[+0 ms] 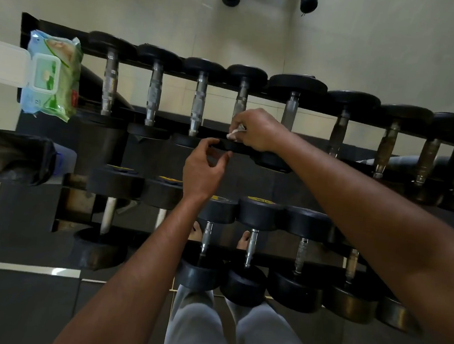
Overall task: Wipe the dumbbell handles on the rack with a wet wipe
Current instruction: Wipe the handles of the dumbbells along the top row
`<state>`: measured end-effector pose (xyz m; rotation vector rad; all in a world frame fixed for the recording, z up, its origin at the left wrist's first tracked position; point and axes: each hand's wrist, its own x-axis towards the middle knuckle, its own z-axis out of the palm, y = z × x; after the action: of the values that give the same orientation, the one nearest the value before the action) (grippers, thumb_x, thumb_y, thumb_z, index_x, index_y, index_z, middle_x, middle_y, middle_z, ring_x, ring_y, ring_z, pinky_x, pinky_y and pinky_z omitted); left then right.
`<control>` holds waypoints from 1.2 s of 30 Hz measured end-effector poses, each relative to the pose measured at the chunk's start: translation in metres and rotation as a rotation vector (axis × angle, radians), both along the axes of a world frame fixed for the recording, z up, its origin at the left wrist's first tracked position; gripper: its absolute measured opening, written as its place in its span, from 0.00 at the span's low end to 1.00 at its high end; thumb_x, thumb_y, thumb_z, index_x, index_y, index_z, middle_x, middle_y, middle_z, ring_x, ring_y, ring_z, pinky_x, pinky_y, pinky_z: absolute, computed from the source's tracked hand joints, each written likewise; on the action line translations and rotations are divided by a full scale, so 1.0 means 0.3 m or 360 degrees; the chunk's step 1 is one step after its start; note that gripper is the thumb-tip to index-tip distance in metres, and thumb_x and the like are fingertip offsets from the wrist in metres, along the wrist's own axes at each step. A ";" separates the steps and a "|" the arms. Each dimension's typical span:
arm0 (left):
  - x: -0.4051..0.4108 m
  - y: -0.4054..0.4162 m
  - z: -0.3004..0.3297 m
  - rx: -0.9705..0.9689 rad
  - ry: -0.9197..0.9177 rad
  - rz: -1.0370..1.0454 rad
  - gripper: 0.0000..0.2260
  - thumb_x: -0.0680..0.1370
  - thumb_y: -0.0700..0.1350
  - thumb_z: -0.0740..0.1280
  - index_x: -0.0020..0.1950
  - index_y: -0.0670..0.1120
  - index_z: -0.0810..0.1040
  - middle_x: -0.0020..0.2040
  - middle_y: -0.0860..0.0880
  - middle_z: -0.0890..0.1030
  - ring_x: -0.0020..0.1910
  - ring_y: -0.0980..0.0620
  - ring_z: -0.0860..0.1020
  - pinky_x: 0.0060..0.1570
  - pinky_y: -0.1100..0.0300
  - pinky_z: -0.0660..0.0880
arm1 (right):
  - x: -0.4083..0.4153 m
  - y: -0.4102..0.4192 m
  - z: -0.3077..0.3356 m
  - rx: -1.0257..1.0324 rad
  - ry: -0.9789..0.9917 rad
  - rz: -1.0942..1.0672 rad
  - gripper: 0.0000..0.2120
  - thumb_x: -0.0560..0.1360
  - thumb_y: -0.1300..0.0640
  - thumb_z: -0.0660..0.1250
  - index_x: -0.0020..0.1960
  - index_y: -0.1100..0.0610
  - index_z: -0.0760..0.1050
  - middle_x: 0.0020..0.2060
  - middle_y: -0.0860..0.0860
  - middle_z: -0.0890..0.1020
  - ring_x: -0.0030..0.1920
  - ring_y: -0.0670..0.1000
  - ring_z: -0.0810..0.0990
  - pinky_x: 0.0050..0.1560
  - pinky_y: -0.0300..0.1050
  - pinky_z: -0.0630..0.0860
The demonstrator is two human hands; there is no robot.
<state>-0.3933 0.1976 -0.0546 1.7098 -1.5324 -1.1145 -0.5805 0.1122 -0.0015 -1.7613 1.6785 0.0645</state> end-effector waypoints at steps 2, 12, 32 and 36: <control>0.000 -0.003 0.005 0.0004 -0.0007 0.0005 0.17 0.80 0.54 0.76 0.66 0.52 0.80 0.47 0.58 0.83 0.47 0.62 0.81 0.46 0.68 0.76 | -0.010 0.026 -0.024 0.0042 -0.0097 -0.0220 0.06 0.80 0.52 0.75 0.55 0.47 0.82 0.54 0.47 0.80 0.50 0.47 0.80 0.44 0.42 0.76; -0.006 -0.001 0.013 0.0017 -0.0023 -0.0011 0.18 0.80 0.53 0.77 0.66 0.50 0.79 0.46 0.58 0.81 0.46 0.66 0.80 0.44 0.74 0.75 | -0.035 0.023 -0.073 0.0186 -0.0163 -0.0582 0.05 0.78 0.56 0.77 0.52 0.52 0.84 0.48 0.48 0.83 0.50 0.47 0.82 0.48 0.42 0.81; -0.003 0.000 0.022 0.0035 0.0007 -0.0017 0.17 0.80 0.52 0.77 0.66 0.51 0.79 0.46 0.60 0.82 0.47 0.69 0.80 0.45 0.74 0.75 | -0.010 0.078 -0.062 -0.0129 -0.0388 -0.0516 0.07 0.76 0.56 0.79 0.52 0.50 0.83 0.50 0.46 0.83 0.50 0.47 0.82 0.50 0.42 0.80; -0.001 0.001 0.022 0.0029 0.0020 -0.0022 0.17 0.80 0.52 0.77 0.66 0.52 0.78 0.45 0.59 0.82 0.46 0.67 0.80 0.44 0.74 0.74 | -0.017 0.077 -0.069 -0.0248 -0.0283 -0.0150 0.05 0.79 0.55 0.75 0.55 0.50 0.84 0.52 0.47 0.83 0.50 0.47 0.81 0.50 0.43 0.79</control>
<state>-0.3937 0.1978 -0.0480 1.7036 -1.5334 -1.1475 -0.5856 0.1353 -0.0222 -1.7414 1.6705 -0.2643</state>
